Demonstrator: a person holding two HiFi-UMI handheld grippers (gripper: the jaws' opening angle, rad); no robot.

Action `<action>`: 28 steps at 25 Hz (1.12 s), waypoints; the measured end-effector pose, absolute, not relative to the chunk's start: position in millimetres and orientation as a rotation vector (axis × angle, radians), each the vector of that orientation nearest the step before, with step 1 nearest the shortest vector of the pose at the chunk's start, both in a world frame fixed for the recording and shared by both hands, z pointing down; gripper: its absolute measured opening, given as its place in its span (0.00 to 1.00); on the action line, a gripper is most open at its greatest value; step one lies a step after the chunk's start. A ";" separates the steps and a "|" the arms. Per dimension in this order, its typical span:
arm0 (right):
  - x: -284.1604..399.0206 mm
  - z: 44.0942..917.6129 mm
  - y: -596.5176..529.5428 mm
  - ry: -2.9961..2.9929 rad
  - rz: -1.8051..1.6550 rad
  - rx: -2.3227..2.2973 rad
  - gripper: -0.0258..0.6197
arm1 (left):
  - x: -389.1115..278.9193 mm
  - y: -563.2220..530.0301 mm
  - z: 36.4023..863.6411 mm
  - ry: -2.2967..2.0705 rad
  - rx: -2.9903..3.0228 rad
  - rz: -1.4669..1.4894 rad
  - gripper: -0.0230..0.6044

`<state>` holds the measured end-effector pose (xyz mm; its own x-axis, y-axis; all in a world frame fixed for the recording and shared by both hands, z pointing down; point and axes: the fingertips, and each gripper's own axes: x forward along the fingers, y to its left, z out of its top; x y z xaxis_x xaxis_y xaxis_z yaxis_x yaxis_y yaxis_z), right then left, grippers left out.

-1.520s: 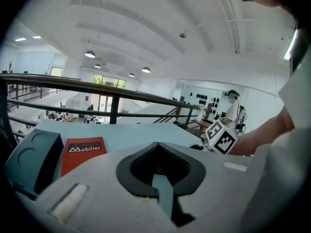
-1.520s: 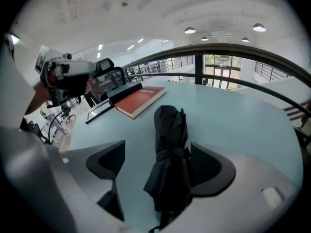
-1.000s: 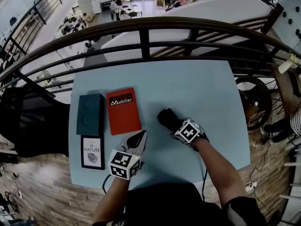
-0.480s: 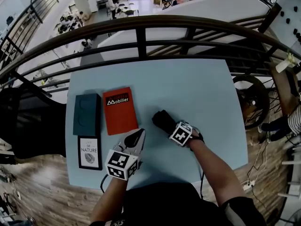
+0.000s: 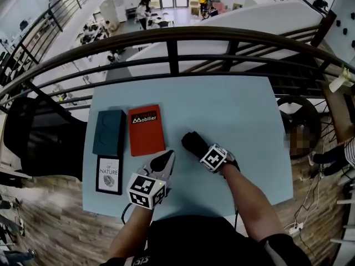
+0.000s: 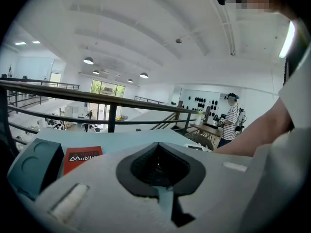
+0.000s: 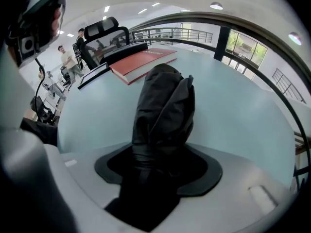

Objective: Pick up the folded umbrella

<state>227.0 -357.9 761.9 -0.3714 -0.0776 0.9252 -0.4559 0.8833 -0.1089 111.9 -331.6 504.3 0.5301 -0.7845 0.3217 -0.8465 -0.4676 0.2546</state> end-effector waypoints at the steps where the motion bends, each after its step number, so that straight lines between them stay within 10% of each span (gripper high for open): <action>1: 227.1 762.5 -355.1 -1.931 0.414 0.382 0.44 | 112.8 -326.0 501.4 -1.356 2.389 0.231 0.04; 28: 236.5 486.9 -353.4 -2.666 0.391 0.768 0.43 | 81.6 -313.5 421.6 -1.481 2.505 0.185 0.04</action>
